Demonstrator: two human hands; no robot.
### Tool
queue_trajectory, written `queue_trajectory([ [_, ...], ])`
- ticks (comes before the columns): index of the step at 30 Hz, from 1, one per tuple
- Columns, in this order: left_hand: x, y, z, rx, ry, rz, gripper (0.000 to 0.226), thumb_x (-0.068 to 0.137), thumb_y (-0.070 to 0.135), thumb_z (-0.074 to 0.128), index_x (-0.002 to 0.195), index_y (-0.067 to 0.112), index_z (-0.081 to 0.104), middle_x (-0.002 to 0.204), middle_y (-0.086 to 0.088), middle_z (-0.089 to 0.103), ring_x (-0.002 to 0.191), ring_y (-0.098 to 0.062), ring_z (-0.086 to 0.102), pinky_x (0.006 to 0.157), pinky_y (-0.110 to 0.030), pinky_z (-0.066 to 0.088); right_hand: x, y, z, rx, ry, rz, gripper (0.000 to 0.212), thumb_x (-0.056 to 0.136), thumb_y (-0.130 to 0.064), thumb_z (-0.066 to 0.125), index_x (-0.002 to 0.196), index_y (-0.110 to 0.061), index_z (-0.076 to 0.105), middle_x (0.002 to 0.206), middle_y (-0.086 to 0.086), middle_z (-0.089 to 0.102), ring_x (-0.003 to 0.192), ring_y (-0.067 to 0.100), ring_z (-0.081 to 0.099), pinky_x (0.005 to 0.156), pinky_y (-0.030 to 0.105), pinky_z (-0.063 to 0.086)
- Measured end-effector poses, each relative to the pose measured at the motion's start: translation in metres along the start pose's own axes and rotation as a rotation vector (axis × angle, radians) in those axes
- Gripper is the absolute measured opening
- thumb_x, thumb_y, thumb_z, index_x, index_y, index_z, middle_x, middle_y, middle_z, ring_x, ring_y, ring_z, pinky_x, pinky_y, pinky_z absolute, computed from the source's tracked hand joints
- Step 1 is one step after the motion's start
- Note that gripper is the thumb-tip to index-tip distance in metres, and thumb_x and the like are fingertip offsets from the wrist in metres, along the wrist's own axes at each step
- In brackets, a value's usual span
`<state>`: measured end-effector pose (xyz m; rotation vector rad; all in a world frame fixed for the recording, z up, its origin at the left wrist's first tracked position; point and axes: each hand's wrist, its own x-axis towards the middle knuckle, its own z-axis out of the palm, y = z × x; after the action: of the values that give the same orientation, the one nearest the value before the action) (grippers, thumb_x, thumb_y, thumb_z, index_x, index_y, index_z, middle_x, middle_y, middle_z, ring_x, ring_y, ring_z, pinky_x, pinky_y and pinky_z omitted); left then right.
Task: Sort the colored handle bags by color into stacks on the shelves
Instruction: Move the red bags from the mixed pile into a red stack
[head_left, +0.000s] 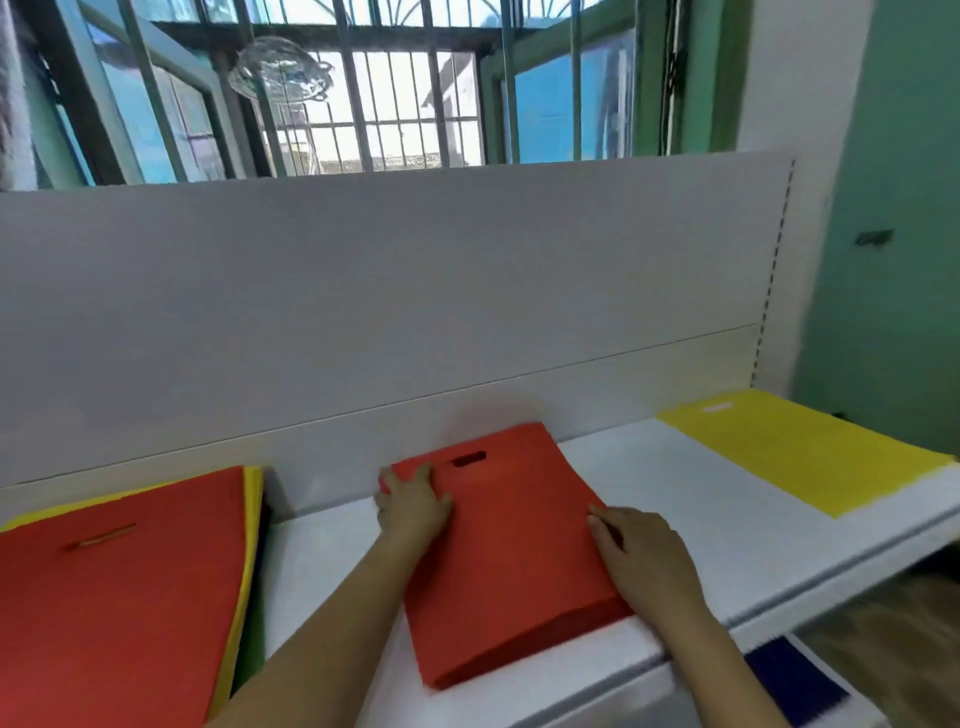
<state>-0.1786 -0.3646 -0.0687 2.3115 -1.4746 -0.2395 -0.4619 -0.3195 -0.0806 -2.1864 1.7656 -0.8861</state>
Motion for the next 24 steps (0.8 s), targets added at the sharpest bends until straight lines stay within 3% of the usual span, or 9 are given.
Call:
queue_trajectory([
  [4,0.007,0.009,0.004,0.016,0.055,0.008,0.053,0.086,0.036,0.062,0.133,0.014,0.05,0.149,-0.03,0.022,0.134,-0.049,0.029,0.11,-0.046,0.034,-0.011,-0.011,-0.006,0.165,0.237,0.097,0.041,0.102,-0.041,0.031,0.101,-0.026,0.069,0.096,-0.009,0.068,0.093,0.016,0.064,0.075,0.029,0.045],
  [7,0.01,0.019,0.01,0.032,0.047,0.005,0.051,0.083,0.033,0.061,0.13,0.015,0.051,0.144,-0.029,0.028,0.131,-0.047,0.031,0.109,-0.048,0.035,-0.014,-0.012,-0.012,0.125,0.196,0.175,0.064,0.095,-0.057,0.012,0.064,-0.025,0.057,0.065,-0.006,0.062,0.069,0.02,0.062,0.059,0.031,0.042],
  [9,0.008,0.021,0.008,0.032,0.018,-0.024,0.053,0.085,0.034,0.059,0.134,0.017,0.047,0.146,-0.028,0.025,0.131,-0.047,0.031,0.109,-0.05,0.034,-0.012,-0.008,-0.012,0.145,0.226,0.201,0.071,0.096,-0.057,0.011,0.077,-0.02,0.069,0.078,-0.002,0.069,0.08,0.02,0.064,0.068,0.032,0.048],
  [12,0.01,0.022,-0.01,0.05,0.0,-0.009,0.056,0.087,0.042,0.058,0.136,0.018,0.045,0.146,-0.023,0.026,0.13,-0.046,0.033,0.108,-0.05,0.035,-0.01,-0.019,-0.009,0.214,0.431,0.137,0.064,0.098,-0.049,0.019,0.112,-0.014,0.071,0.121,0.001,0.067,0.115,0.019,0.056,0.098,0.036,0.045],
  [14,0.011,0.016,-0.038,0.047,0.033,0.046,0.056,0.089,0.041,0.058,0.138,0.016,0.046,0.139,-0.022,0.036,0.128,-0.042,0.039,0.106,-0.044,0.037,-0.008,-0.048,-0.008,0.293,0.468,0.018,0.057,0.099,-0.045,0.024,0.116,-0.015,0.069,0.124,0.0,0.065,0.118,0.016,0.053,0.102,0.034,0.043],
  [19,0.003,-0.048,-0.134,0.005,0.132,0.098,0.05,0.09,0.034,0.06,0.135,0.014,0.052,0.134,-0.017,0.054,0.123,-0.034,0.052,0.101,-0.037,0.042,-0.016,-0.15,0.024,0.459,0.157,-0.316,0.05,0.095,-0.05,0.038,0.13,-0.022,0.06,0.129,-0.005,0.062,0.121,0.012,0.054,0.105,0.025,0.039],
  [22,-0.017,-0.118,-0.183,0.049,0.239,0.049,0.045,0.089,0.031,0.058,0.131,0.015,0.056,0.127,-0.017,0.056,0.117,-0.035,0.055,0.096,-0.038,0.045,-0.034,-0.21,0.046,0.504,-0.141,-0.481,0.054,0.094,-0.053,0.048,0.144,-0.034,0.04,0.143,-0.014,0.047,0.13,0.008,0.043,0.108,0.024,0.033],
  [24,-0.035,-0.165,-0.201,0.121,0.326,-0.008,0.054,0.088,0.029,0.06,0.139,0.014,0.048,0.134,-0.018,0.047,0.121,-0.039,0.05,0.099,-0.043,0.044,-0.044,-0.24,0.053,0.525,-0.331,-0.582,0.067,0.09,-0.061,0.049,0.15,-0.041,0.024,0.149,-0.023,0.034,0.135,0.002,0.033,0.109,0.023,0.03],
])
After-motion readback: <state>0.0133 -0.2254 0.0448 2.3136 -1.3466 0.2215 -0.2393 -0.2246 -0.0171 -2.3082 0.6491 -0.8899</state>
